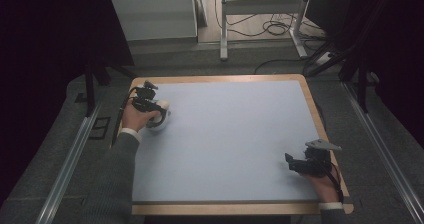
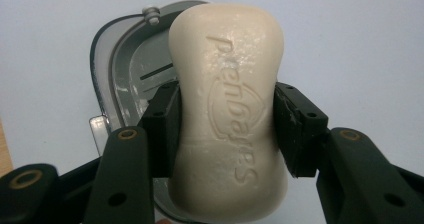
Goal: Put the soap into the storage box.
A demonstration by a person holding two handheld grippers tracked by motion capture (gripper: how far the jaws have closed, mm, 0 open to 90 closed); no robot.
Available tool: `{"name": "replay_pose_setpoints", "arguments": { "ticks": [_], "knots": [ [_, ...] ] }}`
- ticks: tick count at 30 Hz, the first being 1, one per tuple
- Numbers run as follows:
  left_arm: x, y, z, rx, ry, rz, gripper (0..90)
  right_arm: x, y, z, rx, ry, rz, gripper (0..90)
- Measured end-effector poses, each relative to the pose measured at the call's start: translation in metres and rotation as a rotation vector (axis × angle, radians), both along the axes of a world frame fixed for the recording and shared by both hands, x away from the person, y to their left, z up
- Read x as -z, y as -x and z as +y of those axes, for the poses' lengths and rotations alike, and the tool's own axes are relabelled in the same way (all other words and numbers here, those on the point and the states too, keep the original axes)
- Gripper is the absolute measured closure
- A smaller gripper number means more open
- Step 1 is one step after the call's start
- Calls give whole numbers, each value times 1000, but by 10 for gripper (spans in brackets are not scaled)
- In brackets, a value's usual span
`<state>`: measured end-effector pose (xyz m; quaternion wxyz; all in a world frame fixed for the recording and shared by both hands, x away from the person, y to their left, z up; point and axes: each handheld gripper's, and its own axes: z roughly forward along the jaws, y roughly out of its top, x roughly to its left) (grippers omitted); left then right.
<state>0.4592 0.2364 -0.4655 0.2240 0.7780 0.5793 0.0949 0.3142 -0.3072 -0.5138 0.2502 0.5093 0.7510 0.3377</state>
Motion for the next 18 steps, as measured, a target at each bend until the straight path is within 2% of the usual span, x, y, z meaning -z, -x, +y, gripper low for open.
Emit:
{"name": "replay_pose_setpoints", "arguments": {
  "ticks": [4,7,9,12,18],
  "knots": [
    [3,0,0,0,-9,-11,492,0,1,0,-1,-1,1,85],
    [-2,2,2,-16,19,-66,427,0,1,0,-2,-1,0,85],
    [-8,4,0,-8,35,-92,402,0,0,0,0,1,0,85],
    [-12,7,-1,15,78,-102,371,0,0,0,0,1,-1,85],
    [-16,11,-5,41,98,-101,357,0,0,0,-2,-1,1,85]
  ]
}}
